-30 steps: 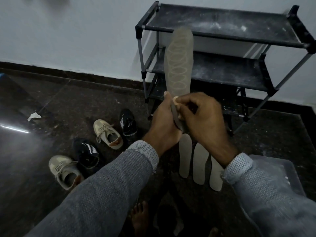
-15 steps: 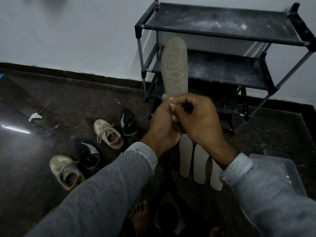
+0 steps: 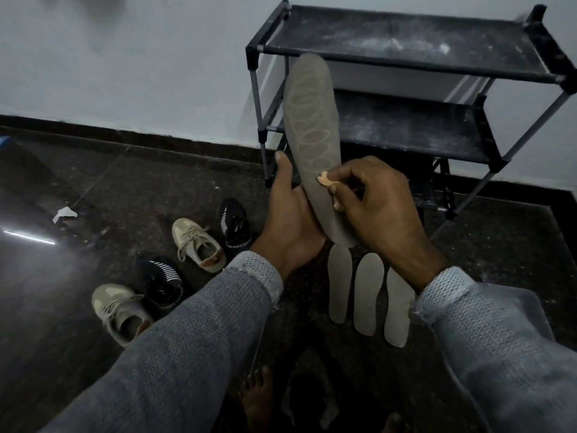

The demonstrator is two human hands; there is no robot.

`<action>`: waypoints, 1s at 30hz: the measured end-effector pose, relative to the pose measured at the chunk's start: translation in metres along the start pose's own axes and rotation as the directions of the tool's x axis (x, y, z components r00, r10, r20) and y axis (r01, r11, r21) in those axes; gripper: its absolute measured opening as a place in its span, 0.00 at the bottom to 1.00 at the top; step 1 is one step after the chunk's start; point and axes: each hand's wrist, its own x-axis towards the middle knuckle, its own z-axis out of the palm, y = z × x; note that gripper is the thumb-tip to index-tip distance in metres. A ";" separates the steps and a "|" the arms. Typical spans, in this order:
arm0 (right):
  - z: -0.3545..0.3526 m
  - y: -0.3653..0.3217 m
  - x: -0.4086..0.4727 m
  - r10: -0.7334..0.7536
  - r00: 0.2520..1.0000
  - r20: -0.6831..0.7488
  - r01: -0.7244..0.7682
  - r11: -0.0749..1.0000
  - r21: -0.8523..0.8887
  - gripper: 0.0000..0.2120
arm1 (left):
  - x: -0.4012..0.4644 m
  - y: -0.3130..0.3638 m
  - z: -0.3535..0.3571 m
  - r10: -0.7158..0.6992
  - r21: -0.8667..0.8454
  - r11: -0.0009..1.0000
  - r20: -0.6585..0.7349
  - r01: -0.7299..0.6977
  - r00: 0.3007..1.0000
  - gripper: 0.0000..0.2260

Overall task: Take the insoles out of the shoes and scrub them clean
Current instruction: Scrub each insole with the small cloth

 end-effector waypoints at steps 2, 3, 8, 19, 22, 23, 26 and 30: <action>-0.001 -0.002 -0.001 -0.015 0.999 0.028 0.014 0.999 0.037 0.07 | 0.001 0.004 -0.002 -0.018 0.010 1.000 -0.026 0.018 1.000 0.40; -0.001 -0.003 -0.002 -0.021 0.998 0.051 0.019 0.999 0.050 0.06 | 0.003 0.005 -0.003 -0.024 0.015 1.000 -0.051 0.025 0.998 0.40; 0.008 -0.010 -0.012 -0.058 0.988 0.140 0.046 0.995 0.090 0.07 | 0.009 0.001 -0.007 -0.038 0.039 0.998 -0.171 0.045 0.985 0.34; 0.000 0.004 -0.001 -0.013 0.997 -0.072 0.006 0.996 -0.092 0.06 | 0.007 -0.008 0.002 -0.059 0.030 0.998 -0.137 0.063 0.989 0.28; 0.005 -0.003 -0.006 0.025 1.000 -0.015 -0.025 1.000 -0.012 0.06 | 0.009 -0.012 -0.001 -0.043 0.073 0.996 -0.141 0.054 0.989 0.29; 0.008 -0.006 -0.009 0.029 0.999 0.016 -0.029 0.999 0.031 0.06 | 0.008 -0.012 -0.001 -0.042 0.073 0.996 -0.143 0.053 0.989 0.29; 0.010 -0.010 -0.009 0.015 0.999 0.050 -0.021 0.993 0.113 0.06 | 0.006 -0.011 -0.003 -0.046 0.061 0.997 -0.137 0.055 0.989 0.29; 0.002 -0.001 0.000 0.031 0.998 -0.059 -0.032 0.999 -0.015 0.06 | 0.006 -0.013 0.001 -0.058 0.078 0.995 -0.130 0.068 0.990 0.28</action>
